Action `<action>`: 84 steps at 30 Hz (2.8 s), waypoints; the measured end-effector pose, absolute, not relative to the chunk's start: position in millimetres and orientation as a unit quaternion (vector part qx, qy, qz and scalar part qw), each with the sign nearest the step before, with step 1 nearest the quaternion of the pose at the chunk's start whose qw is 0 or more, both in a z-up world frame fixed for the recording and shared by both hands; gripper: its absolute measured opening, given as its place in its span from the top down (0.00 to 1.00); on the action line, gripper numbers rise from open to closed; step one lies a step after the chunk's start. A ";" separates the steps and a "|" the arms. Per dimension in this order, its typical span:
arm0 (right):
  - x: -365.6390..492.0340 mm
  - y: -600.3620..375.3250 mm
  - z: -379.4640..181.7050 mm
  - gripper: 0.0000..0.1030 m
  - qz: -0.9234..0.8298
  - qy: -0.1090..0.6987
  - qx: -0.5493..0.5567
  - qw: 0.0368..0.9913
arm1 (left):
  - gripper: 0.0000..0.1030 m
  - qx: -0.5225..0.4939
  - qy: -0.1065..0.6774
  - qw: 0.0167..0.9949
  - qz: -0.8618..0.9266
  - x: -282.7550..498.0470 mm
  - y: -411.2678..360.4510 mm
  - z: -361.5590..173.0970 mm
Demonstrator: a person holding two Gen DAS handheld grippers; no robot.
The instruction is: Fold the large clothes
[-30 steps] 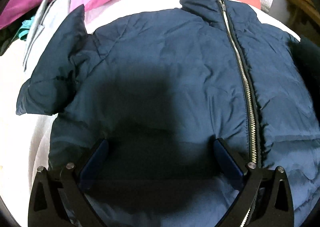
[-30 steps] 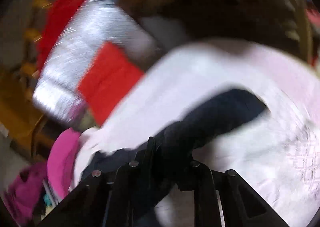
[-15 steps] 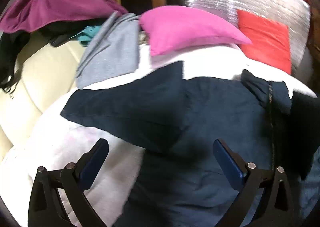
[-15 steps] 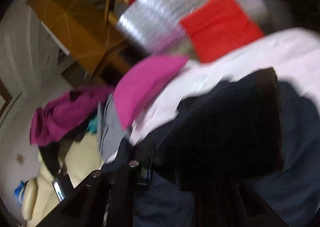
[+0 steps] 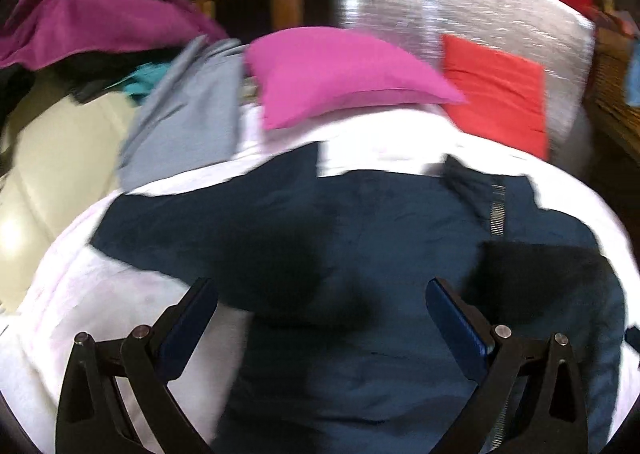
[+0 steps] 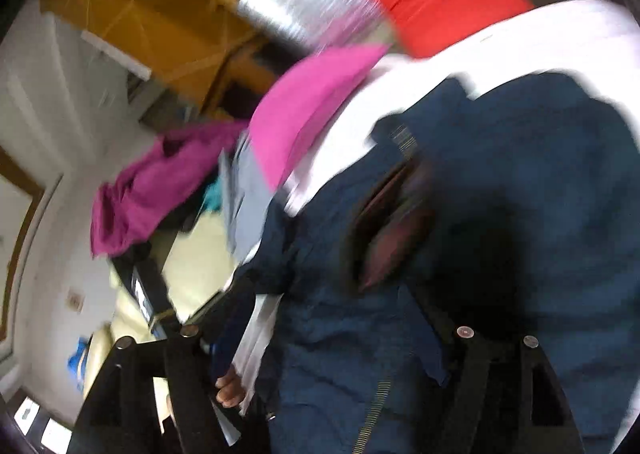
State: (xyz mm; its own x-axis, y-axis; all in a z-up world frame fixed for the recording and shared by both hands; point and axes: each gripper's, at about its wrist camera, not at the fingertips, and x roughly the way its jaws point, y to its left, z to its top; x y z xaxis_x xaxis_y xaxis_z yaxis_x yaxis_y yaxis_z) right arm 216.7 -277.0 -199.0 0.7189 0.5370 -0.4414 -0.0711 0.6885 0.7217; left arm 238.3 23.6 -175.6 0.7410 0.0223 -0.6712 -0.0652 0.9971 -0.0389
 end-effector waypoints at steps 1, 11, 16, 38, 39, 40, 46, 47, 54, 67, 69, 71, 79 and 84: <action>211.6 -296.3 -199.2 0.25 0.146 0.316 0.368 0.862 | 0.00 -0.029 0.356 0.934 0.006 238.2 16.7 -175.4; 228.9 -363.3 -243.4 0.48 0.004 0.327 0.452 0.830 | 0.00 -0.015 0.368 0.905 -0.212 221.7 -75.4 -183.6; 246.9 -366.7 -269.3 0.50 -0.023 0.393 0.443 0.806 | 0.00 0.095 0.362 0.902 -0.214 208.8 -121.1 -205.5; 217.8 -392.6 -248.1 0.36 -0.005 0.352 0.453 0.819 | 0.15 -0.097 0.398 0.904 -0.120 256.4 36.6 -177.5; 214.4 -397.1 -246.5 0.35 -0.013 0.343 0.454 0.822 | 0.15 -0.103 0.406 0.900 -0.118 255.3 41.1 -179.9; 213.8 -400.1 -246.9 0.35 -0.021 0.343 0.454 0.822 | 0.15 -0.108 0.413 0.897 -0.115 255.8 45.7 -183.8; 225.2 -401.5 -262.1 0.35 -0.050 0.369 0.449 0.812 | 0.15 -0.130 0.452 0.876 -0.107 257.8 60.6 -203.9; 227.8 -399.3 -261.9 0.35 -0.053 0.371 0.440 0.816 | 0.17 -0.135 0.457 0.872 -0.112 258.9 58.6 -207.1; 240.1 -390.1 -269.3 0.34 -0.069 0.389 0.399 0.827 | 0.49 -0.146 0.516 0.837 -0.110 270.8 36.0 -236.1; 242.0 -390.3 -275.2 0.34 -0.070 0.402 0.384 0.828 | 0.87 -0.187 0.465 0.861 -0.087 285.2 29.8 -237.5; 241.4 -391.0 -274.9 0.34 -0.069 0.402 0.387 0.827 | 0.88 -0.187 0.452 0.867 -0.097 281.0 29.4 -231.9; 240.5 -391.2 -274.7 0.34 -0.070 0.402 0.388 0.826 | 0.89 -0.182 0.440 0.873 -0.106 274.4 29.4 -222.9; 235.4 -392.5 -270.5 0.34 -0.078 0.397 0.395 0.825 | 0.89 -0.157 0.438 0.878 -0.110 252.3 40.0 -208.5; 228.6 -375.3 -240.8 0.34 -0.093 0.362 0.353 0.858 | 0.85 -0.130 0.503 0.849 -0.092 268.2 39.9 -238.8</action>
